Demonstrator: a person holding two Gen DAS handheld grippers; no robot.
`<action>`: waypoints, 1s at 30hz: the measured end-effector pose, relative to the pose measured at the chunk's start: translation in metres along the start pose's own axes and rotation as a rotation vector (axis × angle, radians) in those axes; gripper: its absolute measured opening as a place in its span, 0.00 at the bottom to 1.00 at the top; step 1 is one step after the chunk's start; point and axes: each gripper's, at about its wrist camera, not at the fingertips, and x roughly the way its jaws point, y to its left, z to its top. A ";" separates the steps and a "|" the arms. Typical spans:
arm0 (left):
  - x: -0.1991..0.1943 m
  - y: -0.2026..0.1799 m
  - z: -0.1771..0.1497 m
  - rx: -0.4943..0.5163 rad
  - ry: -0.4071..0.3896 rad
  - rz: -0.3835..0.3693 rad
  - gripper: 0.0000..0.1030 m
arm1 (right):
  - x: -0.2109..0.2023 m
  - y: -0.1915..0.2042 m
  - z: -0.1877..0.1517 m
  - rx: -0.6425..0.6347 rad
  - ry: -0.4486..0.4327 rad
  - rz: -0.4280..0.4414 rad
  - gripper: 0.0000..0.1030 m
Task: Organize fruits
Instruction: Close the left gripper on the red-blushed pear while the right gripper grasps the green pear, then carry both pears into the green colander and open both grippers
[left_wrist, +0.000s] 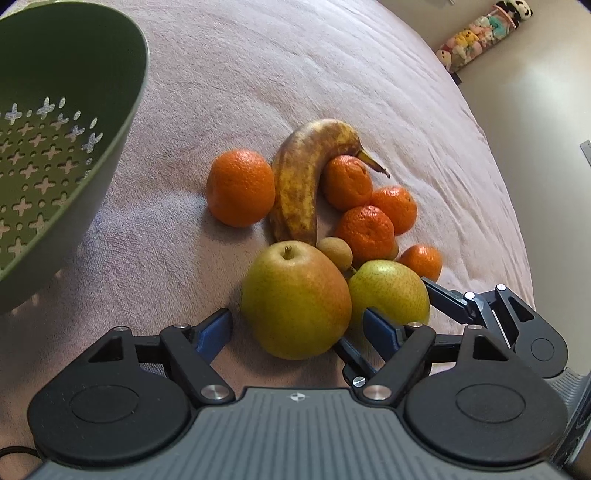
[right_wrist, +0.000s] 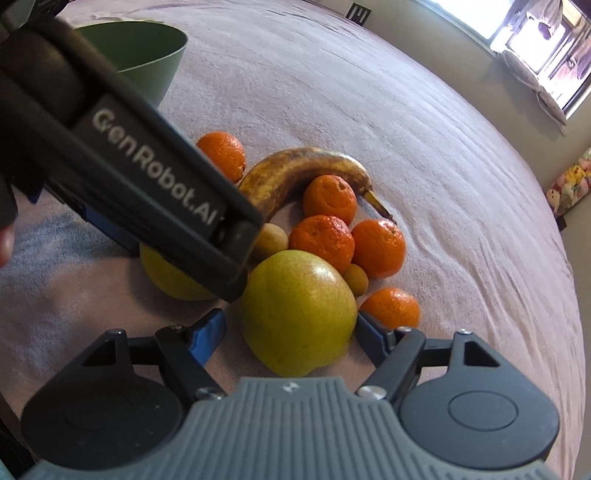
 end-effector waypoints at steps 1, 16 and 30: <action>0.000 0.001 0.000 -0.008 -0.006 -0.002 0.91 | -0.001 0.001 0.001 -0.004 -0.012 -0.005 0.71; 0.000 0.001 0.001 0.019 -0.055 -0.011 0.71 | 0.006 -0.005 0.006 0.014 0.029 -0.030 0.63; -0.027 -0.009 -0.003 0.078 -0.106 0.012 0.71 | -0.002 -0.019 0.009 0.116 0.055 -0.020 0.63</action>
